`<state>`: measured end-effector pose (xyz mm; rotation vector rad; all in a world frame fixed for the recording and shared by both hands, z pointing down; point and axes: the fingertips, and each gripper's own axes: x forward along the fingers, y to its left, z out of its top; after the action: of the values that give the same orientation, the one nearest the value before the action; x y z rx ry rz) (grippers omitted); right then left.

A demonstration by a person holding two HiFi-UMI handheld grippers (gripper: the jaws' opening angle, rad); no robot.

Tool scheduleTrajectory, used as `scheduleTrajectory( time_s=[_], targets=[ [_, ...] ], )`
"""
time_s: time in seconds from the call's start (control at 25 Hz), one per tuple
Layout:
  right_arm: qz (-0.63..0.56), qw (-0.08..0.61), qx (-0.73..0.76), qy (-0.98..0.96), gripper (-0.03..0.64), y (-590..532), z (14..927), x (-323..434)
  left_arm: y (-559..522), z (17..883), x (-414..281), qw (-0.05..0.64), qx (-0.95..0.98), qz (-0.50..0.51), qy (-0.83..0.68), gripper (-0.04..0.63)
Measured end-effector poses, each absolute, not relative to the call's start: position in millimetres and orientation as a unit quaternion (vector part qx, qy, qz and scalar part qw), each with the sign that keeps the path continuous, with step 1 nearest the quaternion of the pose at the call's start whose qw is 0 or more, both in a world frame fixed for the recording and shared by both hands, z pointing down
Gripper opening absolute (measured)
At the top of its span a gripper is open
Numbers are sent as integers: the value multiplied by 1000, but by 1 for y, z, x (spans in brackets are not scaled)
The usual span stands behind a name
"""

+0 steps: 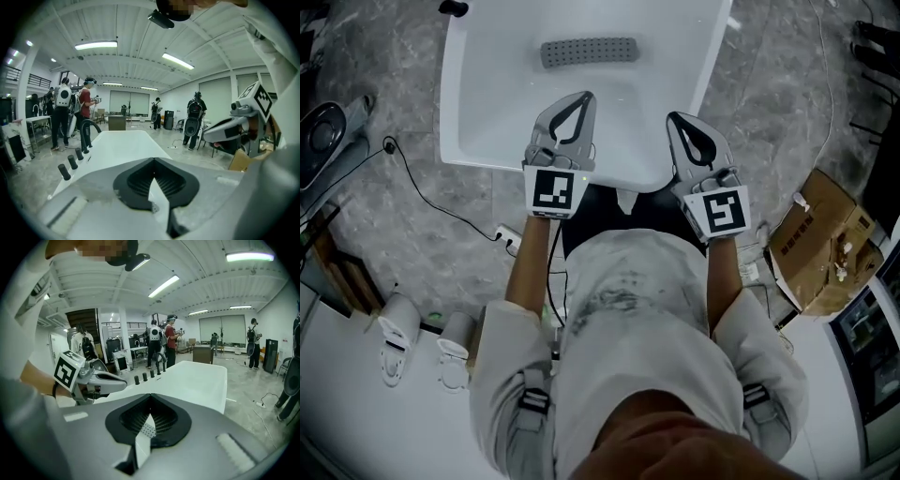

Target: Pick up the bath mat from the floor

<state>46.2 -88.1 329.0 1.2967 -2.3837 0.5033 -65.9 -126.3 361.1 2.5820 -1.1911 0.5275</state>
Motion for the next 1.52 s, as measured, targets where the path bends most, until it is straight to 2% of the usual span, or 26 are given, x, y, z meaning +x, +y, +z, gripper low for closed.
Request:
scheduleTrajectory(
  time_s=[0.64, 0.92, 1.52],
  targets=[
    [202, 196, 426, -860, 2, -161, 442, 42, -182, 467, -60, 144, 880, 220, -396, 5],
    [206, 191, 427, -859, 3, -170, 469, 39, -181, 488, -52, 134, 890, 227, -371, 5],
    [229, 202, 402, -863, 3, -179, 556, 26, -194, 597, -50, 138, 896, 273, -320, 5]
  ],
)
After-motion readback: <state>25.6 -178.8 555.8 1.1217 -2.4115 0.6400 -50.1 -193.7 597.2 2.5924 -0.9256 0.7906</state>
